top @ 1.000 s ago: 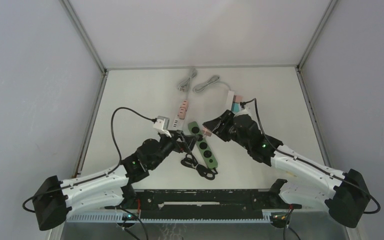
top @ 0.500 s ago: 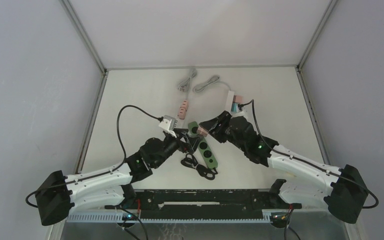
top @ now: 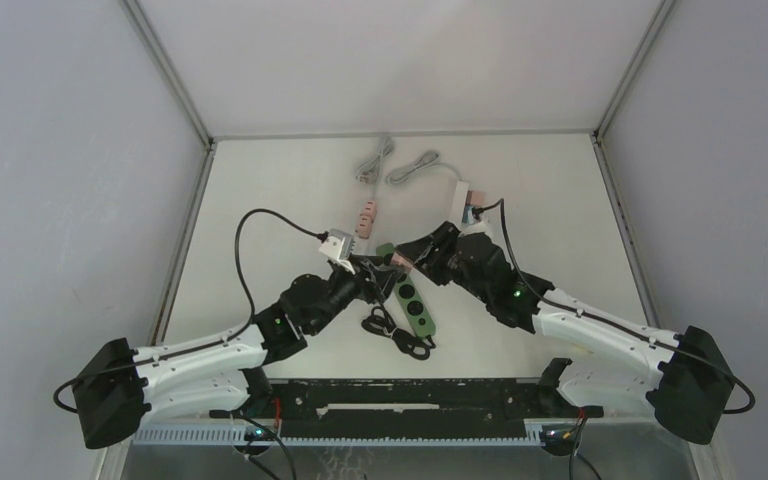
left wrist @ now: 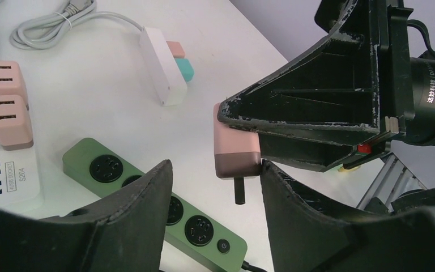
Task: Insert the plug
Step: Adjust the plug.
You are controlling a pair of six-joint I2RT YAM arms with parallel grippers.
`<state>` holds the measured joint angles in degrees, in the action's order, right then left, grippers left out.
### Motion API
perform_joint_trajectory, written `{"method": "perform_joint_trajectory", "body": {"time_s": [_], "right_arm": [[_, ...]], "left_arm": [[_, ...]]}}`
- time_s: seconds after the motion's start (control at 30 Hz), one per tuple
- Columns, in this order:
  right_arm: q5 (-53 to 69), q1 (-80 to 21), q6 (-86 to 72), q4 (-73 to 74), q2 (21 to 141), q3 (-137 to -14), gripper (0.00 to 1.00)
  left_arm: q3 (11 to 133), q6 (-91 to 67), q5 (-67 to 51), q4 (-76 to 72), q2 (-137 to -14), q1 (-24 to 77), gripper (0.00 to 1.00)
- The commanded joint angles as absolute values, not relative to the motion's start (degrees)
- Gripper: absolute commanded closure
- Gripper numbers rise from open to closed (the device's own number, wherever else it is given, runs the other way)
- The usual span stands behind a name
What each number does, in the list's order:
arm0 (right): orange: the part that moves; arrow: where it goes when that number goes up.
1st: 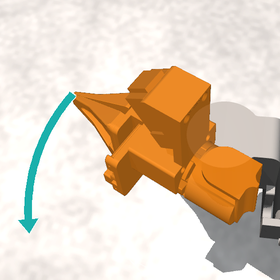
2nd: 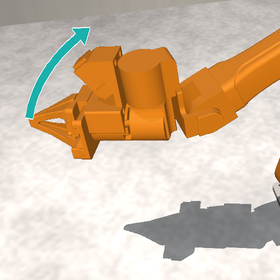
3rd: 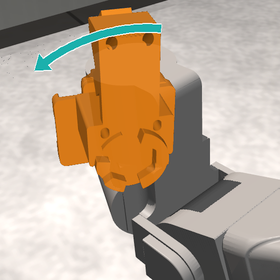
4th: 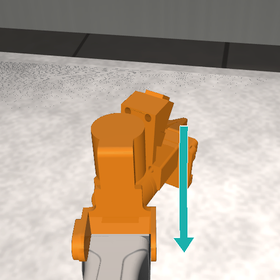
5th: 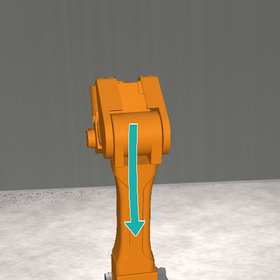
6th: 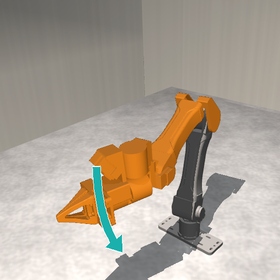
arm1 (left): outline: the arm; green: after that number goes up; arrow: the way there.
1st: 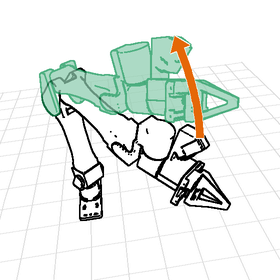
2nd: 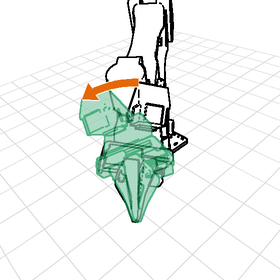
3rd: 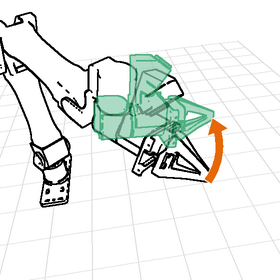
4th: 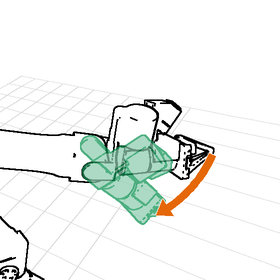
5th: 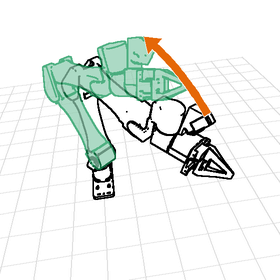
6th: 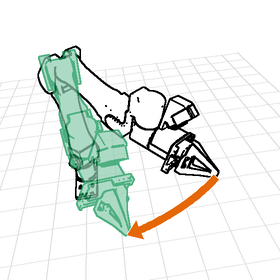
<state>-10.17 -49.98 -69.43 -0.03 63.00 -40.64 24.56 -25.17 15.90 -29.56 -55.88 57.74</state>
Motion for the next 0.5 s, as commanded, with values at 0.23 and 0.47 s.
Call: {"method": "perform_joint_trajectory", "body": {"time_s": [0.23,0.47], "right_arm": [[-6.2,-50.4,-65.6,-5.2,64.1,-41.3,0.64],[-5.5,-50.4,-64.9,-5.4,64.5,-41.8,0.64]], "left_arm": [[26.9,-22.2,15.4,-33.5,-54.8,58.0,0.43],[26.5,-22.0,15.1,-33.5,-54.3,57.9,0.58]]}}
